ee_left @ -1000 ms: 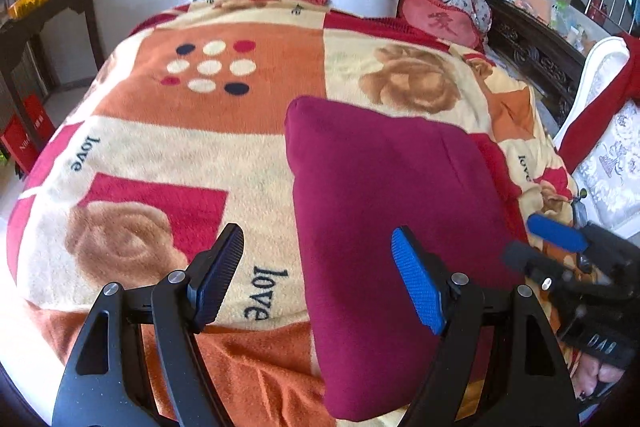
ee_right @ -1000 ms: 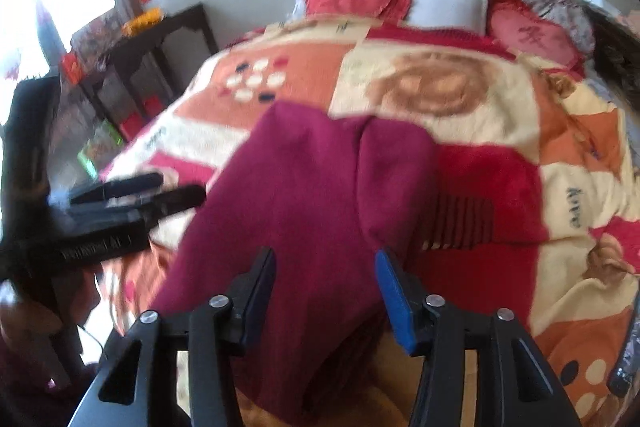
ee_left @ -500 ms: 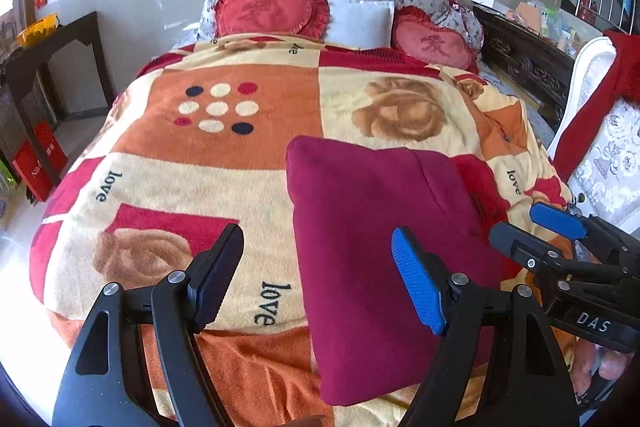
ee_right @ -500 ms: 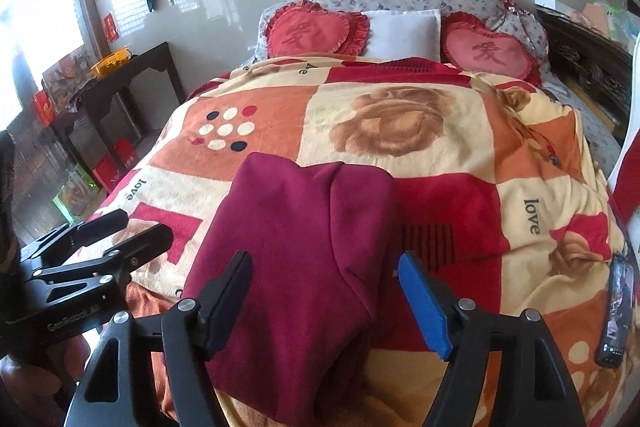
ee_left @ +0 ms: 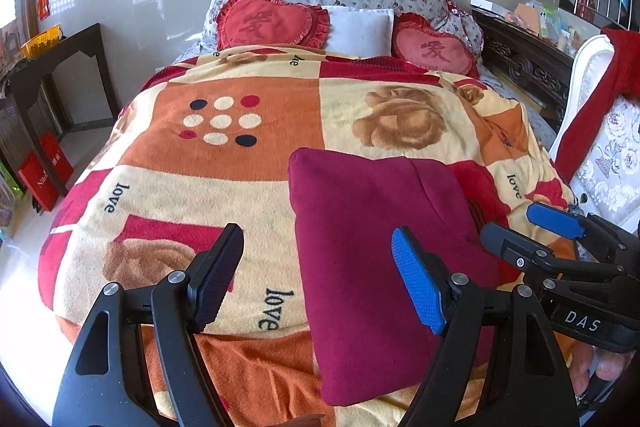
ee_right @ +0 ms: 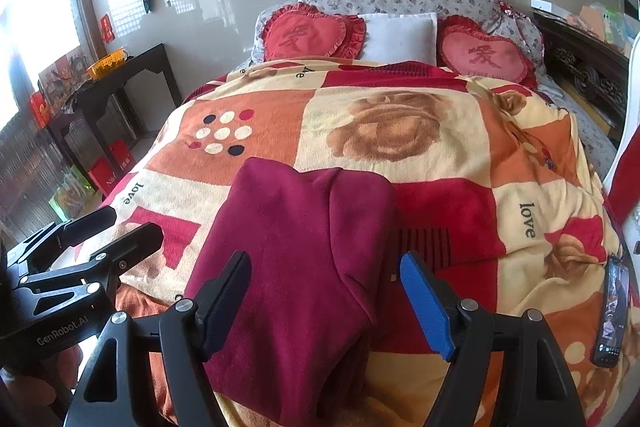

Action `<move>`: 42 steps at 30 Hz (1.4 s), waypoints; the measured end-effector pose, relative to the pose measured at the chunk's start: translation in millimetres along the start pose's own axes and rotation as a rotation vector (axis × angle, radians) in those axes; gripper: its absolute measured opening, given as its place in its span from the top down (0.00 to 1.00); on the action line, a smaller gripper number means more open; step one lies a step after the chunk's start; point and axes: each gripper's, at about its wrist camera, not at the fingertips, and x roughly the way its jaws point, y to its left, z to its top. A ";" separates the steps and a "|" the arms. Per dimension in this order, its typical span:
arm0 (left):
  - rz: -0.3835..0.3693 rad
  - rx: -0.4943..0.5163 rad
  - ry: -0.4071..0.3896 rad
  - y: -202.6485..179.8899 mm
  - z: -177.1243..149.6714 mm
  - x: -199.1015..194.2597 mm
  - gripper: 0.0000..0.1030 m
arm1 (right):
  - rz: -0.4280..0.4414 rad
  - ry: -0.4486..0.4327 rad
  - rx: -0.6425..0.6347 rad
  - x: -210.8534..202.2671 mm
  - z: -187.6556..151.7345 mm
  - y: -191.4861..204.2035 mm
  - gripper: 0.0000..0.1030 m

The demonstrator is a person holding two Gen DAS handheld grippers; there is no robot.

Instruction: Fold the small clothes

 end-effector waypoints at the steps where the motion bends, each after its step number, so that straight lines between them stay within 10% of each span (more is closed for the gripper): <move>1: 0.001 0.002 0.000 0.0 -0.1 0.0 0.25 | -0.003 0.000 -0.002 0.6 0.1 -0.1 0.27; 42: 0.001 0.004 0.024 -3.0 -1.6 11.0 0.25 | -0.003 0.045 0.007 18.1 -3.1 0.6 0.27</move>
